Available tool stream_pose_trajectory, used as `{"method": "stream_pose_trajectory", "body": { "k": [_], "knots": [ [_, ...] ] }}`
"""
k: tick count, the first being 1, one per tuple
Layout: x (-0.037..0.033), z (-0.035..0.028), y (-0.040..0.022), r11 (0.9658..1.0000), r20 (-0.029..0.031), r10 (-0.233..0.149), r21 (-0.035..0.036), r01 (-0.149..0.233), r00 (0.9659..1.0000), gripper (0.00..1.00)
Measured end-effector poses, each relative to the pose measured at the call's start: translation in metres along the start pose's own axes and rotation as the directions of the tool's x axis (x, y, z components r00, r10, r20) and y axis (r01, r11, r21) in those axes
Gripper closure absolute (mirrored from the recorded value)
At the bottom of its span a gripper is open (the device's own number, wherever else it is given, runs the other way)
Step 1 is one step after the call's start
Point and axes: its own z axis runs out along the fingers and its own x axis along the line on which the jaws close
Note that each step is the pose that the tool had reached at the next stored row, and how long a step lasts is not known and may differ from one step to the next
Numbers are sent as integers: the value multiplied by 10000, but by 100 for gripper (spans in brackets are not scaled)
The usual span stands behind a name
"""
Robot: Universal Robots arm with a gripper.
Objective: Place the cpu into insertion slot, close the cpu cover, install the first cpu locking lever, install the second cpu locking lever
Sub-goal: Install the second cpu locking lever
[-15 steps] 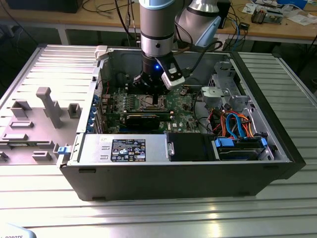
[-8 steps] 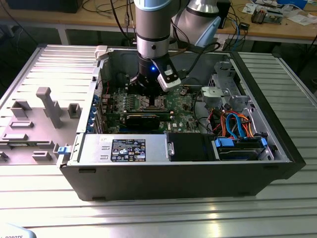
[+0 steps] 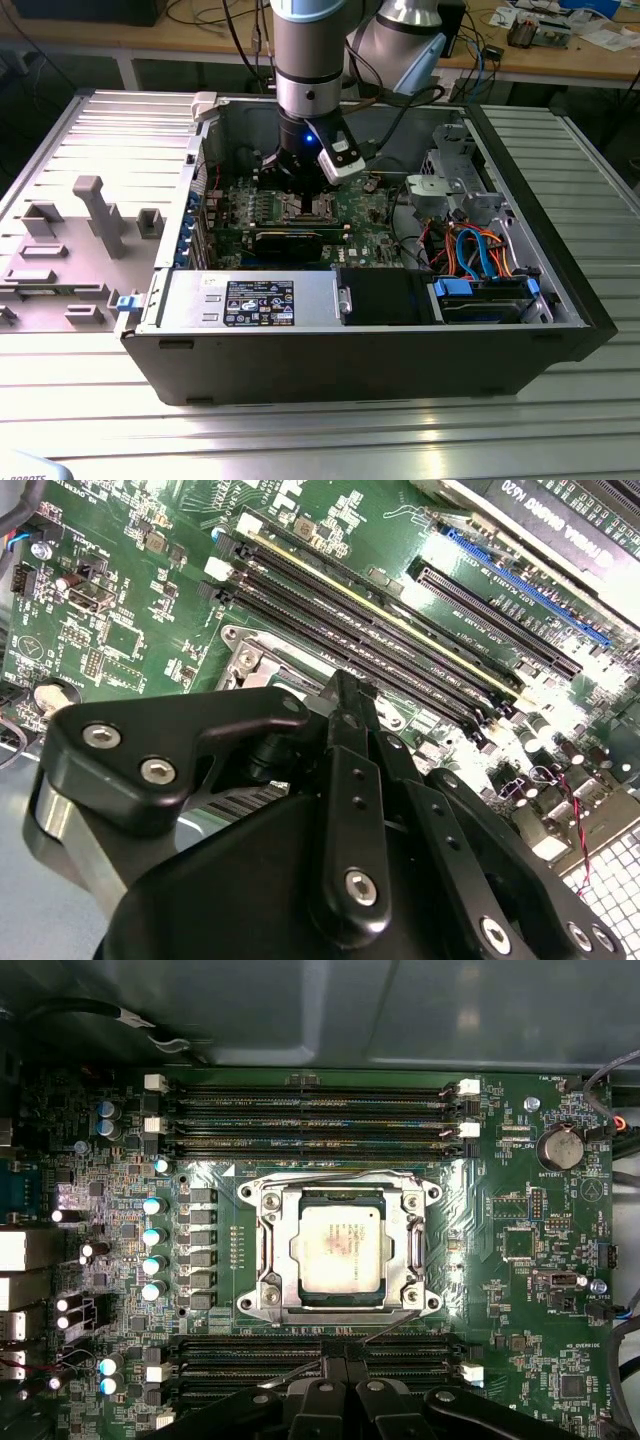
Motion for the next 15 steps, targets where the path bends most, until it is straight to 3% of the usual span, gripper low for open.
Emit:
{"method": "stream_pose_trajectory", "body": {
  "k": [4,6,7,9,15],
  "knots": [
    [-14,0,-7,10000,-14,0,-14,0,10000,89],
    [-15,0,-49,10000,-15,2,-66,-2,10000,89],
    [-14,1,-66,9999,-25,3,-100,-4,10000,89],
    [17,5,-73,9996,-62,-1,-265,-1,10000,89],
    [81,15,-94,9991,-77,-27,-425,24,10000,89]
  ]
}}
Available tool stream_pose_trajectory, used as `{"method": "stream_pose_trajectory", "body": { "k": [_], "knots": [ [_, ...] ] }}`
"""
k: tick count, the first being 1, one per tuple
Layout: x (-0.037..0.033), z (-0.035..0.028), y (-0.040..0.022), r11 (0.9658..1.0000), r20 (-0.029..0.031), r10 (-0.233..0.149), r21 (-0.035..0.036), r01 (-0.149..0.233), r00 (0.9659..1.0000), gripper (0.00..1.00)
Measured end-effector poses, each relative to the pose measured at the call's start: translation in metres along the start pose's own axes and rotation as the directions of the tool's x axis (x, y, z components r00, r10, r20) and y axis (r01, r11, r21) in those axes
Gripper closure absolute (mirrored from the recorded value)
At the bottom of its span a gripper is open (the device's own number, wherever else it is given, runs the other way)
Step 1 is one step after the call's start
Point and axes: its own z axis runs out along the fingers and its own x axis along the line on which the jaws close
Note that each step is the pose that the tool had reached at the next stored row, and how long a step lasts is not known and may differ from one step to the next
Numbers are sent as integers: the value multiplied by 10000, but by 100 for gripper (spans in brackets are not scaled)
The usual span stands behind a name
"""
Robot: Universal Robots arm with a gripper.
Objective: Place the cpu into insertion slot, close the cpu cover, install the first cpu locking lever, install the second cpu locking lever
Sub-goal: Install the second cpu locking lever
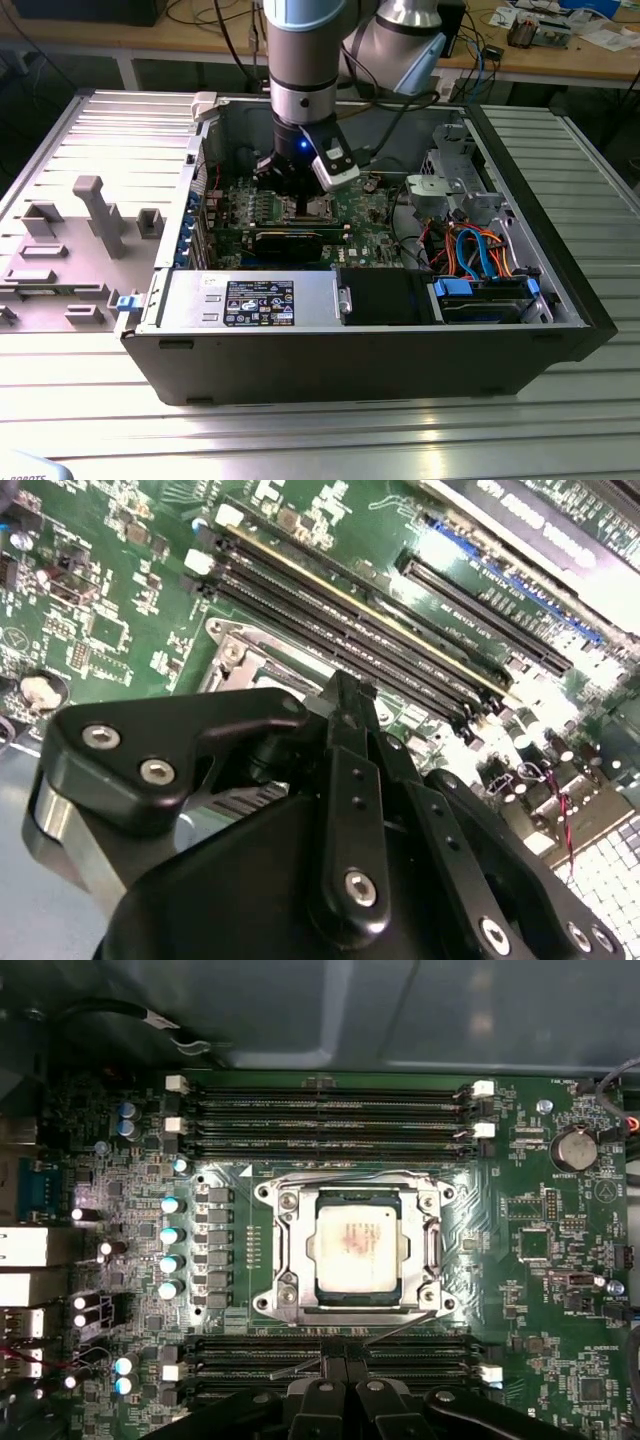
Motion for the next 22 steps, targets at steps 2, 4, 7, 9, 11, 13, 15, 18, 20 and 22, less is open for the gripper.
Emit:
{"method": "stream_pose_trajectory", "body": {
  "k": [2,4,7,9,11,13,15,18,20,22],
  "knots": [
    [34,11,-5,10000,-2,-18,-22,18,10000,89],
    [72,23,-12,10000,-5,-46,-36,46,10000,89],
    [128,37,-33,9999,-11,-90,-110,90,10000,89],
    [138,37,-52,9997,-42,-102,-204,101,9999,89],
    [147,37,-72,9995,-67,-111,-289,109,9999,89],
    [161,38,-98,9992,-91,-133,-391,129,9999,89],
    [169,39,-114,9989,-120,-143,-449,137,9998,89],
    [179,45,-151,9983,-184,-148,-558,138,9997,89],
    [182,58,-184,9979,-236,-159,-625,144,9996,89],
    [186,70,-196,9978,-272,-169,-648,151,9995,89]
  ]
}}
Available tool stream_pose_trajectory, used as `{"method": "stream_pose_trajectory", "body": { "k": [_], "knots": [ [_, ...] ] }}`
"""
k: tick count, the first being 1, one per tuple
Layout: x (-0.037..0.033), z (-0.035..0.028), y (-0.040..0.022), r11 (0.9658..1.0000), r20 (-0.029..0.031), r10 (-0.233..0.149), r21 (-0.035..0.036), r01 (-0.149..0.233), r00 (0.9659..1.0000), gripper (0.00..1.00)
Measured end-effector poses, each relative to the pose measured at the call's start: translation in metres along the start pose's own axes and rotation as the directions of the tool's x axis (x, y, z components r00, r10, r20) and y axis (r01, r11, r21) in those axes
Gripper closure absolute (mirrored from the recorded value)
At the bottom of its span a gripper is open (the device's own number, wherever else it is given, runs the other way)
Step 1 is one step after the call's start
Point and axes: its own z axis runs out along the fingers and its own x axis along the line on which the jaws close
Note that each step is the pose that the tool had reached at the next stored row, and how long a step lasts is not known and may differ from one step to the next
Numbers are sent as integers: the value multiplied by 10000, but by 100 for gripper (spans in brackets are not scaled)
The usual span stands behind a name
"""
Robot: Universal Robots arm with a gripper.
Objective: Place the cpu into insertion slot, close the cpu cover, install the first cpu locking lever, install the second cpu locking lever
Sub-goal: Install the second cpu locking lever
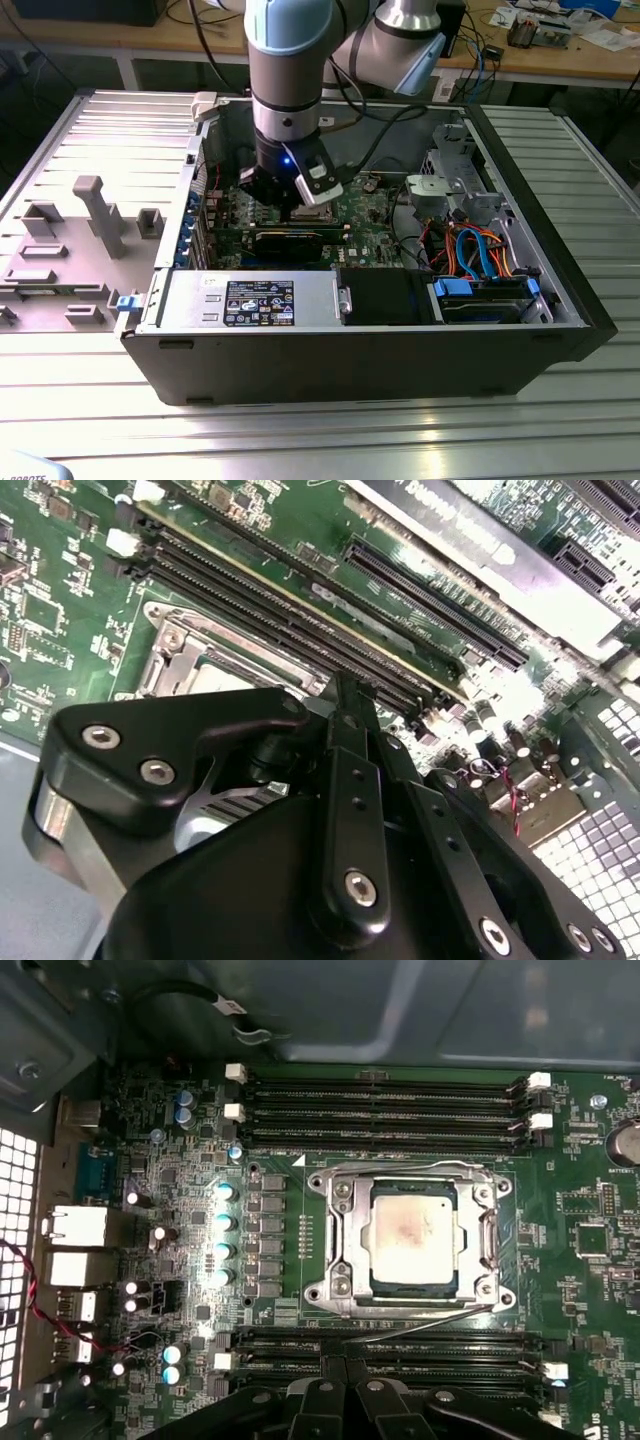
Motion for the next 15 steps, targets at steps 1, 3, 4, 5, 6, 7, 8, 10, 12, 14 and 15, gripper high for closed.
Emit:
{"method": "stream_pose_trajectory", "body": {
  "k": [1,3,4,5,6,7,8,10,12,14,15],
  "knots": [
    [4,4,-3,10000,-18,-5,-24,5,10000,89],
    [11,14,-5,9999,-39,-43,-107,42,10000,89],
    [14,25,-6,9999,-47,-70,-143,70,10000,89],
    [15,36,-8,9999,-53,-83,-151,82,10000,89],
    [16,57,-10,9998,-62,-97,-162,96,9999,89],
    [16,68,-11,9998,-66,-107,-174,106,9999,89],
    [17,79,-12,9998,-67,-115,-185,113,9999,89],
    [18,97,-15,9997,-68,-121,-199,119,9999,89],
    [18,98,-15,9997,-70,-119,-202,118,9999,89],
    [18,103,-15,9997,-67,-119,-230,117,9999,89],
    [18,104,-15,9997,-67,-119,-232,118,9999,89]
  ]
}}
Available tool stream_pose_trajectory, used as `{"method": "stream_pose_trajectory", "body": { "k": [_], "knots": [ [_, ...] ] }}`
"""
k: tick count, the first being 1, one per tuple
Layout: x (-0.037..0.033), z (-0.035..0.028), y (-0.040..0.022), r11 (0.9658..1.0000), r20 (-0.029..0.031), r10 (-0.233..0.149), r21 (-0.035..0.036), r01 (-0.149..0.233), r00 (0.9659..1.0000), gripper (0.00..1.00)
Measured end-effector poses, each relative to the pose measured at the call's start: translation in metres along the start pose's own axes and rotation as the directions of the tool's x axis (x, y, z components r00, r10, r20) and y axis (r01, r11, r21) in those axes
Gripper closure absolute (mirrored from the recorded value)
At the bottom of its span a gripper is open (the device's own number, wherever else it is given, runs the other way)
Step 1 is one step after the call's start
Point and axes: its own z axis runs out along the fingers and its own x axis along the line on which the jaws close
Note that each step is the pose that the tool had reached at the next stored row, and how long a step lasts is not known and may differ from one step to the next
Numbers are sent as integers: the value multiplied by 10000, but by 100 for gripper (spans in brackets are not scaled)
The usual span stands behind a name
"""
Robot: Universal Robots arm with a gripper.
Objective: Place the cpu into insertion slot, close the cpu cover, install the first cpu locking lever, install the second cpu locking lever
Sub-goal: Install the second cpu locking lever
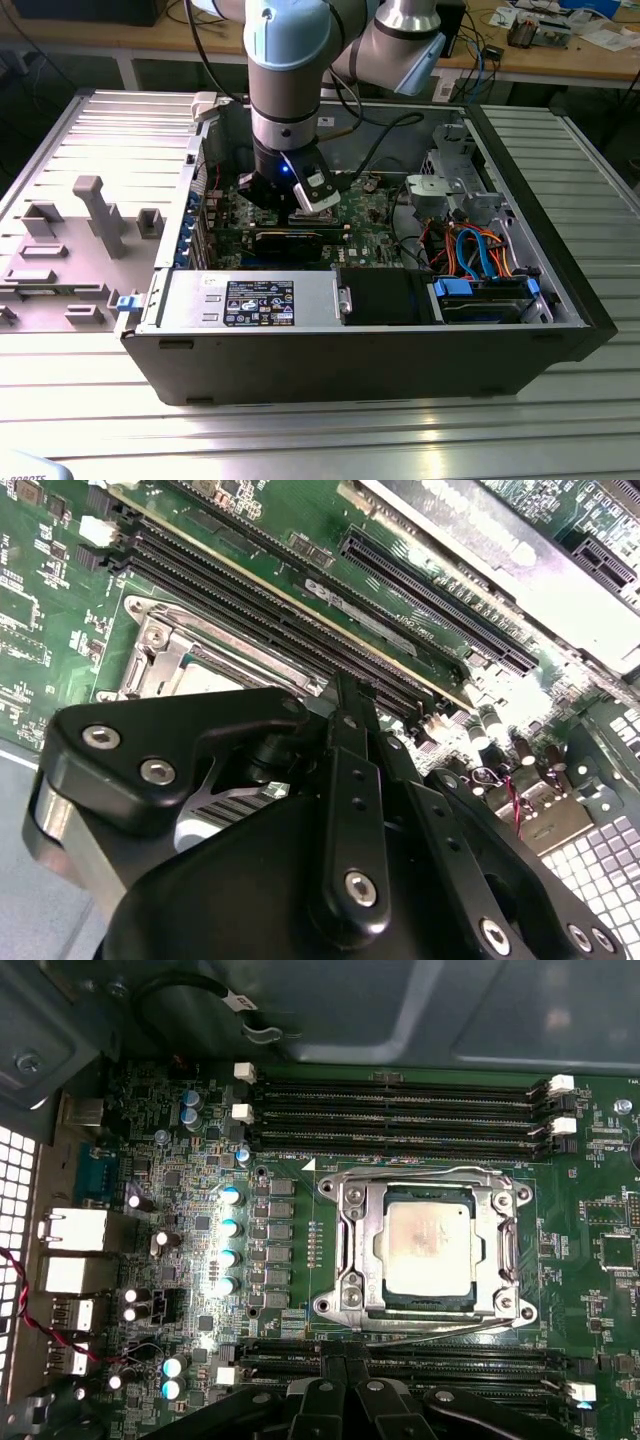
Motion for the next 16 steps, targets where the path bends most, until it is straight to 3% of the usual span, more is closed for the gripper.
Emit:
{"method": "stream_pose_trajectory", "body": {
  "k": [11,16],
  "knots": [
    [8,33,-4,10000,1,-1,-41,1,10000,89],
    [8,80,-9,9998,7,-1,-208,1,10000,89]
  ]
}}
